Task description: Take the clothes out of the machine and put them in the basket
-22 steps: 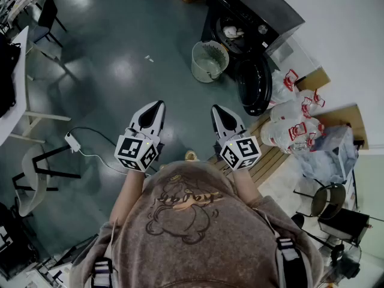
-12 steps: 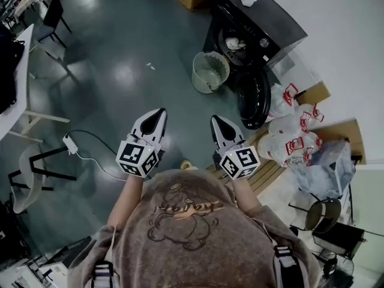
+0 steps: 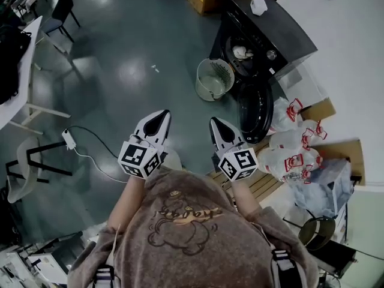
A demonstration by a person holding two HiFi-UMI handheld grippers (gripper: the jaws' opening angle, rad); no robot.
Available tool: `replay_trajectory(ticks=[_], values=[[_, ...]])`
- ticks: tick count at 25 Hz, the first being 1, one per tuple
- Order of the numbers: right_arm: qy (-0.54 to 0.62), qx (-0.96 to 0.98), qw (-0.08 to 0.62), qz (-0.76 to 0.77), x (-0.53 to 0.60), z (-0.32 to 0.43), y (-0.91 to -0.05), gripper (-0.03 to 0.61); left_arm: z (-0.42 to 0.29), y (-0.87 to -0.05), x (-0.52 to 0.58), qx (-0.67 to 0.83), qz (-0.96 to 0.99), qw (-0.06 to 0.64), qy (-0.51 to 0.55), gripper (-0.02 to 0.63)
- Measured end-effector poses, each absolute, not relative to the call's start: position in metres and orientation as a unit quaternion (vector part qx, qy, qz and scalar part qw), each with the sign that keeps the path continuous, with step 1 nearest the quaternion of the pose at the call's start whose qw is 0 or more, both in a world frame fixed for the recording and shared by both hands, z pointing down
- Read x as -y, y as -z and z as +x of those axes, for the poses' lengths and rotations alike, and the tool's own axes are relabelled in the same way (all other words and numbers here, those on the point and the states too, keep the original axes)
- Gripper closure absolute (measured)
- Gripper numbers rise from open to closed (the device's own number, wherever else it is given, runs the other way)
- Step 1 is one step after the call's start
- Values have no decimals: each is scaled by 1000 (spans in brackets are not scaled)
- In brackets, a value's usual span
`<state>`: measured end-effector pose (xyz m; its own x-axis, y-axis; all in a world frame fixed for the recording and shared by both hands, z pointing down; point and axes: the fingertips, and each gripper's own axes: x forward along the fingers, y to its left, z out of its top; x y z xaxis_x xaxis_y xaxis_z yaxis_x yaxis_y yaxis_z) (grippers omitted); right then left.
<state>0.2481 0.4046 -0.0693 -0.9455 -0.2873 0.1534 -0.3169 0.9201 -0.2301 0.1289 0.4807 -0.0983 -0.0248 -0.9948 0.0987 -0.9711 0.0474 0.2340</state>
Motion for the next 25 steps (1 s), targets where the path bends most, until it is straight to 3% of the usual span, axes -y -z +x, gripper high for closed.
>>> replay_trajectory(ticks=[25], values=[[-139,947,46,285,-151,121,65,581,-11,102,-191,600,790,122,16,607]])
